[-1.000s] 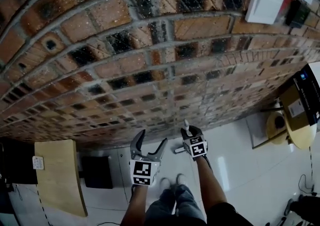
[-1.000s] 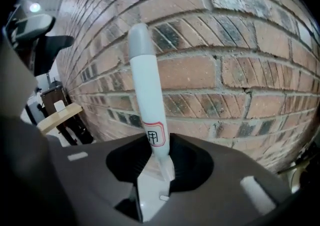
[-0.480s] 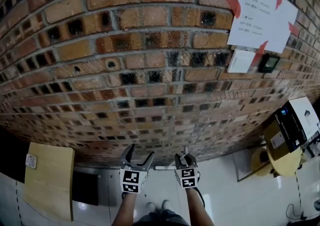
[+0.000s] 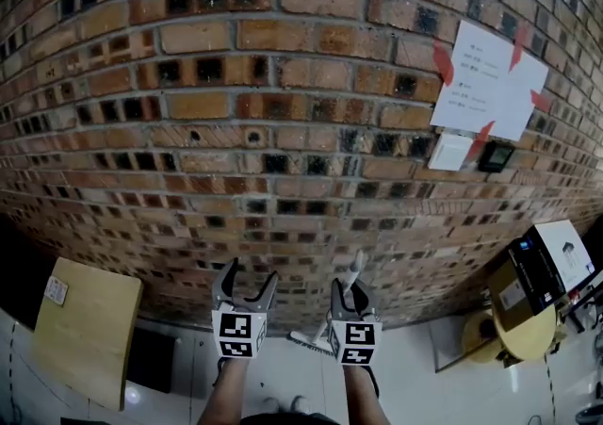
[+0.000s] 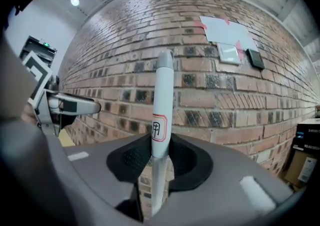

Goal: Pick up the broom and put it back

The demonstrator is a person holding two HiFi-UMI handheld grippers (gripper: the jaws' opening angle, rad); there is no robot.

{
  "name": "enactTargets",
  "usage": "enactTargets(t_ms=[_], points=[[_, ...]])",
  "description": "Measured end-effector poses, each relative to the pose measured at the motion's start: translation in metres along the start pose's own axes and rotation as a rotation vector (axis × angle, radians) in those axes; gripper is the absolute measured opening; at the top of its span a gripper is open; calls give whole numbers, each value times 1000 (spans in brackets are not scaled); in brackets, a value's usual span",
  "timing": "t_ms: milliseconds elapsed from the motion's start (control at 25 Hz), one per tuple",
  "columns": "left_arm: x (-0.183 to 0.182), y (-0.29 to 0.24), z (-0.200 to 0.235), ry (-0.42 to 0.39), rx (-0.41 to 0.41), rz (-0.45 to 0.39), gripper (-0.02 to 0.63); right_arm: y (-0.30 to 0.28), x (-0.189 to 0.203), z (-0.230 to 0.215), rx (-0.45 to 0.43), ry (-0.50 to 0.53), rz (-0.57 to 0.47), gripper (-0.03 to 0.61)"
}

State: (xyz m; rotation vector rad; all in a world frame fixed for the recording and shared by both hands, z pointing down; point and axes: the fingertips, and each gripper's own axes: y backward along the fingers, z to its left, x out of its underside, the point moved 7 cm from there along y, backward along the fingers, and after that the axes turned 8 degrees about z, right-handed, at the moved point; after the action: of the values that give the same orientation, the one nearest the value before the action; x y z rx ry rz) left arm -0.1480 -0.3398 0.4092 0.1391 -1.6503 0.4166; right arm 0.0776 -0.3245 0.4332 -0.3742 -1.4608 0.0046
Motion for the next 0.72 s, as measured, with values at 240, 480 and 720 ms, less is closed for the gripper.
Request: enactTargets(t_ms=[240, 480, 720], points=[[-28, 19, 12, 13, -49, -67, 339, 26, -46, -1, -19, -1, -54, 104], [-41, 31, 9, 1, -56, -116, 339, 48, -75, -5, -54, -16, -126, 103], [-41, 38, 8, -3, -49, -125, 339, 62, -86, -1, -76, -28, -169, 103]])
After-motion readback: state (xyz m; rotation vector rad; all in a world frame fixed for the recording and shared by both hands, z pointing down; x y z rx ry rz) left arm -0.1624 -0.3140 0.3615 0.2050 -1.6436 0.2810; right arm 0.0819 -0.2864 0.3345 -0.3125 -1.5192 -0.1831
